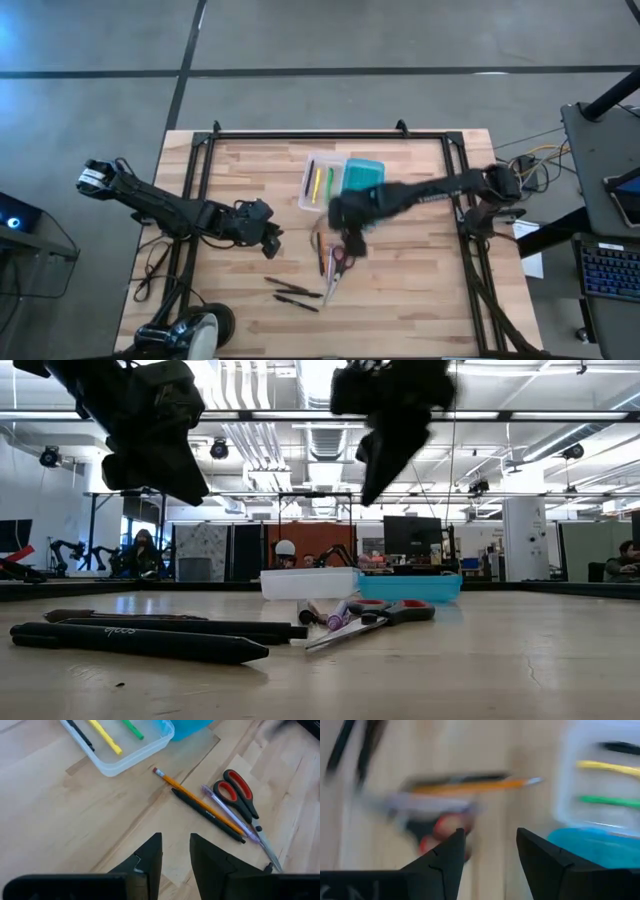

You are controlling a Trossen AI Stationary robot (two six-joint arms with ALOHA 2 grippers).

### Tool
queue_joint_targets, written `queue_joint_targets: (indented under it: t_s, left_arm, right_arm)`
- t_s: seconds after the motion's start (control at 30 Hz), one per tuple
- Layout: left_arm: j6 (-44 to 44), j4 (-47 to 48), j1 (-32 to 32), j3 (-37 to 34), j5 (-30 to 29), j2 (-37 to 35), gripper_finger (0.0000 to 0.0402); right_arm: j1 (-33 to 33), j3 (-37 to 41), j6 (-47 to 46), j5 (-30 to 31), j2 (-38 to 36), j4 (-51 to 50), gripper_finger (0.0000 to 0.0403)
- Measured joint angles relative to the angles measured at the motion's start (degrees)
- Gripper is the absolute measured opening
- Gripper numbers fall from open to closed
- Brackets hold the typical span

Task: Pick & place school supplies into a supply box
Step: Put the scissors into the supply box

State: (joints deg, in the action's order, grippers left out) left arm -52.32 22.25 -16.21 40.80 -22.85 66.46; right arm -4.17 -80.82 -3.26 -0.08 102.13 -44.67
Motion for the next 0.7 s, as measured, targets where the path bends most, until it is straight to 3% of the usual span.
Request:
queue_joint_targets:
  t_s: [0.2,0.47,0.7]
  left_arm:
    - [0.6,-0.2,0.0,0.0,-0.2,0.0,0.0083]
    - [-0.3,-0.3,0.0,0.0,-0.3,0.0,0.0083]
    - [-1.5,-0.4,0.0,0.0,-0.3,0.0,0.0083]
  right_arm:
    - [-8.0,0.8,8.5,8.4,3.7,-0.8,0.0150]
    - [-9.9,0.8,22.0,7.1,8.8,-0.4,0.0116]
    - [-9.9,0.3,30.5,6.1,12.6,1.4,0.0124]
